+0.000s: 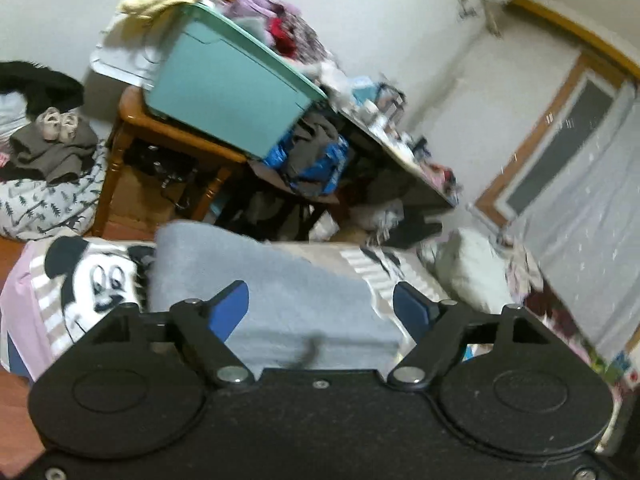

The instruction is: Fold clothes

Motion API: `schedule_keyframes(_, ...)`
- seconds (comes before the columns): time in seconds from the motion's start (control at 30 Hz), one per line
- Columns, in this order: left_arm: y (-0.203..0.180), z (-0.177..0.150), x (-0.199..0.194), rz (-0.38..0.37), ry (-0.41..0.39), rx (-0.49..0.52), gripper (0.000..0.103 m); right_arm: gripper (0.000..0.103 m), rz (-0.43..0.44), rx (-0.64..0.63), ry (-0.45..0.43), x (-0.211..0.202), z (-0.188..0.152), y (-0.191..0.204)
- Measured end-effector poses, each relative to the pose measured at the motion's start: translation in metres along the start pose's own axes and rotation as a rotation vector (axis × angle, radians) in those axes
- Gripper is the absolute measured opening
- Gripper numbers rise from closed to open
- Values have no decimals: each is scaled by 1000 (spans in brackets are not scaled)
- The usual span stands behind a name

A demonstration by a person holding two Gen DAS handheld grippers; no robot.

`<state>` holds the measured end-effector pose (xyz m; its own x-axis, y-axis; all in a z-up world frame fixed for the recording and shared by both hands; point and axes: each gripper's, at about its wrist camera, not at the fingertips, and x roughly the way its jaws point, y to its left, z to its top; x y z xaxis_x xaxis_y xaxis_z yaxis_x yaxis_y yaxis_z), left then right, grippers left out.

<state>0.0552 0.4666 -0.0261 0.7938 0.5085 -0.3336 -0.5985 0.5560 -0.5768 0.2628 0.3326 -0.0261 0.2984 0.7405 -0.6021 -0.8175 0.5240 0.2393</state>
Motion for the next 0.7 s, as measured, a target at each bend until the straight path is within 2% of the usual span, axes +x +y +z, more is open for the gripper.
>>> schedule_keyframes(0.07, -18, -7, 1, -24, 34, 32, 95, 66, -65, 18, 28, -22, -10, -10)
schedule_keyframes(0.1, -28, -12, 1, -42, 57, 58, 97, 68, -109, 30, 39, -36, -18, -17)
schedule_keyframes(0.23, -72, -39, 3, -79, 146, 197, 97, 80, -267, 106, 42, -89, -45, -48)
schedule_keyframes(0.4, -116, -79, -5, -122, 230, 341, 98, 86, -420, 189, 11, -163, -78, -81)
schedule_keyframes(0.47, -133, -95, -13, -150, 261, 387, 103, 91, -478, 211, -4, -191, -91, -90)
schedule_keyframes(0.6, -163, -119, -33, -208, 302, 443, 103, 96, -559, 267, -41, -241, -114, -104)
schedule_keyframes(0.7, -183, -134, -52, -221, 308, 479, 103, 99, -598, 308, -58, -270, -132, -112)
